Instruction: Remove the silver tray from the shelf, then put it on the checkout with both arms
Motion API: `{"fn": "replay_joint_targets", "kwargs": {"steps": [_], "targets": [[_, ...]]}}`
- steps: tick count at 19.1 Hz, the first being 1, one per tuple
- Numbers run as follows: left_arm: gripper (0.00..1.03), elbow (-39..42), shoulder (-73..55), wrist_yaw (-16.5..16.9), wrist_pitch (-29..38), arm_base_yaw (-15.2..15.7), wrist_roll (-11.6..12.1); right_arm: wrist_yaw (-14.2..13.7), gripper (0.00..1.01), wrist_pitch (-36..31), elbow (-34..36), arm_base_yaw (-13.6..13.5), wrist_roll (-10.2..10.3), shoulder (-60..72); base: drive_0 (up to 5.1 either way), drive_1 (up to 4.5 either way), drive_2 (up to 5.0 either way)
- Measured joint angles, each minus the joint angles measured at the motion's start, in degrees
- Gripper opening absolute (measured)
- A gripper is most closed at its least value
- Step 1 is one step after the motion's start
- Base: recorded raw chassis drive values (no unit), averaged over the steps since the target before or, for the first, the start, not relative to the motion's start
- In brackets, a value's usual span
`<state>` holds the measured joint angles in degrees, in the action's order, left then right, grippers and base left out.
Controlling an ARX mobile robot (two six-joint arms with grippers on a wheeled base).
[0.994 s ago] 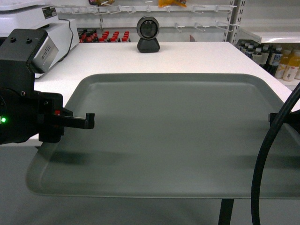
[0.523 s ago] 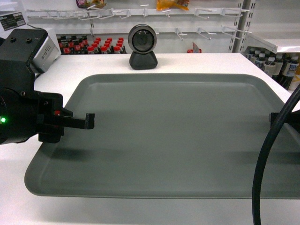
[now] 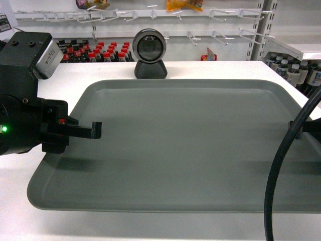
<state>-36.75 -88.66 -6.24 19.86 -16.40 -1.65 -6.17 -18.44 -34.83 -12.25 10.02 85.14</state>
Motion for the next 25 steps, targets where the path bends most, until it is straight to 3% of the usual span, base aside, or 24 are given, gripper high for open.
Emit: {"fn": "replay_joint_targets", "kwargs": {"steps": [13, 14, 15, 16, 17, 18, 20, 25], "targets": [[0.03, 0.0, 0.0, 0.0, 0.1, 0.0, 0.0, 0.0, 0.03, -0.1, 0.0, 0.0, 0.0, 0.0, 0.0, 0.0, 0.0], [0.03, 0.1, -0.4, -3.4, 2.2, -0.9, -1.1, 0.3, 0.03, -0.1, 0.0, 0.0, 0.0, 0.0, 0.0, 0.0, 0.0], [0.03, 0.1, -1.1, -10.3, 5.1, -2.8, -2.8, 0.2, 0.03, -0.5, 0.0, 0.0, 0.1, 0.0, 0.0, 0.0, 0.0], [0.03, 0.0, -1.5, -17.9, 5.7, -4.2, -5.0, 1.5, 0.03, -7.7, 1.3, 0.0, -0.5, 0.8, 0.0, 0.0, 0.0], [0.03, 0.0, -1.8, -21.3, 6.2, -4.5, -6.0, 4.4, 0.02, -14.5, 2.6, 0.4, -0.9, 1.9, 0.0, 0.0, 0.0], [0.03, -0.3, -2.1, -23.4, 6.5, -4.5, -6.1, 5.4, 0.02, -18.5, 3.1, 0.2, -1.0, 2.9, 0.0, 0.0, 0.0], [0.03, -1.4, -3.1, -24.8, 7.3, -4.4, -5.8, 5.7, 0.02, -22.7, 2.5, 0.2, -1.2, 4.8, 0.0, 0.0, 0.0], [0.03, -4.1, -6.8, -24.9, 8.0, -3.1, -4.3, 7.0, 0.02, -20.7, -3.0, 0.0, -2.0, 11.3, 0.0, 0.0, 0.0]]}}
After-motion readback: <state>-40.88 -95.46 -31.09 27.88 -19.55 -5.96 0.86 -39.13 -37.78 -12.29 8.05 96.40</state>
